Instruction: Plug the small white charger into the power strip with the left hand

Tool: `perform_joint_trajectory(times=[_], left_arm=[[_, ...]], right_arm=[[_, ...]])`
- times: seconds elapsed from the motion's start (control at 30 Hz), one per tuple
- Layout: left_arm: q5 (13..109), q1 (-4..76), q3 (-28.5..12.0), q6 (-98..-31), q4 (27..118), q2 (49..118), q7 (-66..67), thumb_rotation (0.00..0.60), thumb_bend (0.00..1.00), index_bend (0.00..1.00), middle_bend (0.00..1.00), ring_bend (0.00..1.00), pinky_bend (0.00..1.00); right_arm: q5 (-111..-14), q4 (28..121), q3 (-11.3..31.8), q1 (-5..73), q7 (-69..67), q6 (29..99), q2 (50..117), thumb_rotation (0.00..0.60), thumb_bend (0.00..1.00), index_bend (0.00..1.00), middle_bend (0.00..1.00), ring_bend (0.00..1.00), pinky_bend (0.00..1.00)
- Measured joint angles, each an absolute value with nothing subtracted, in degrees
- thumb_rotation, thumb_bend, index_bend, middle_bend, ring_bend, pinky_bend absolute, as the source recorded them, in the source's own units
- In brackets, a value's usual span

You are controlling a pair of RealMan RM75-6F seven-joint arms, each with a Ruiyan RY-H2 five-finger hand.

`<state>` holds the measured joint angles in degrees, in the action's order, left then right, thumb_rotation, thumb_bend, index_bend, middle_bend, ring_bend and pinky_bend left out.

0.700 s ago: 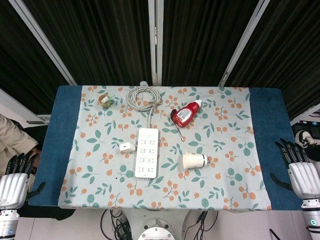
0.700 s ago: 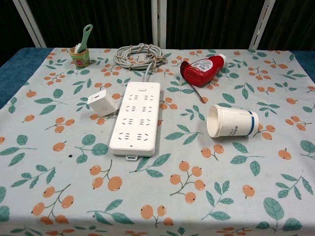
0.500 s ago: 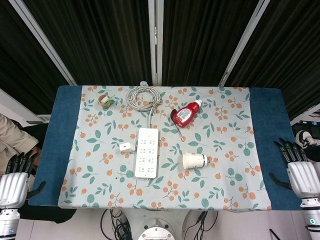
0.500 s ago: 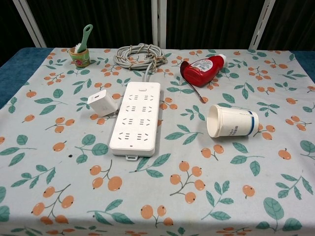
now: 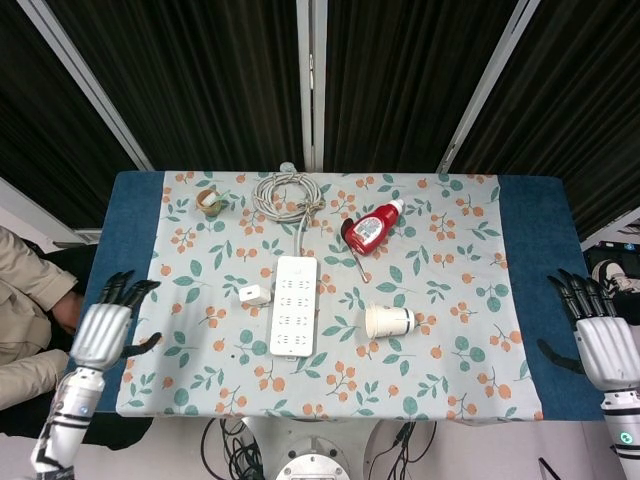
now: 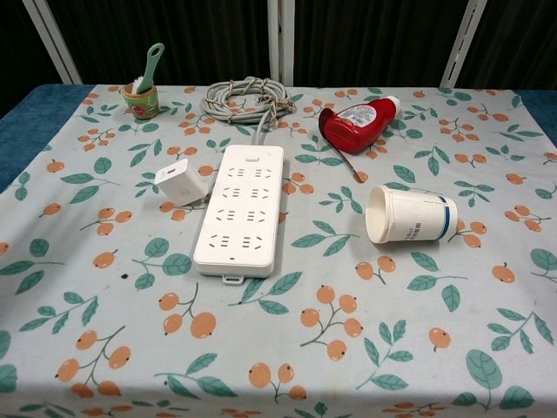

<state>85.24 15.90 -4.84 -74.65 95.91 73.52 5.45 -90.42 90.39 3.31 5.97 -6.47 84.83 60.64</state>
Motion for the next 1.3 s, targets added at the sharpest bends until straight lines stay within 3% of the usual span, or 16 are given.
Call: perform_joint_trajectory(times=[0.2,0.4,0.6,1.3], left_arm=[[80.73,25.1,-8.51,-62.28,93.45,79.74,4.8,0.6,0.2,0.2,0.19,0.0,0.0],[74.74,30.45,-11.77,-57.92,89.99,87.63,4.36,0.6,0.22,0.23,0.23,0.04,0.0],[70.49,32.23,-12.72,-57.63,86.12,92.51,6.25,0.6,0.25,0.27,0.27,0.09,0.07],[68.19,33.98,-12.65,-59.03,75.07,100.59,3.46,0.6,0.28,0.37,0.36,0.17,0.1]], right_arm=[[-89.68,91.43,3.67,6.39,-5.66,84.19,59.81,0.6,0.15,0.0,0.0,0.0,0.0],[-88.84,91.88,3.74,6.45,-5.23,83.75,59.5,0.6,0.15,0.0,0.0,0.0,0.0],[-88.29,92.04,3.87,6.58,-5.06,83.46,59.4,0.6,0.15,0.0,0.0,0.0,0.0],[-87.39,92.46,3.8,6.84,-4.44,82.69,59.34,0.6,0.15,0.0,0.0,0.0,0.0]])
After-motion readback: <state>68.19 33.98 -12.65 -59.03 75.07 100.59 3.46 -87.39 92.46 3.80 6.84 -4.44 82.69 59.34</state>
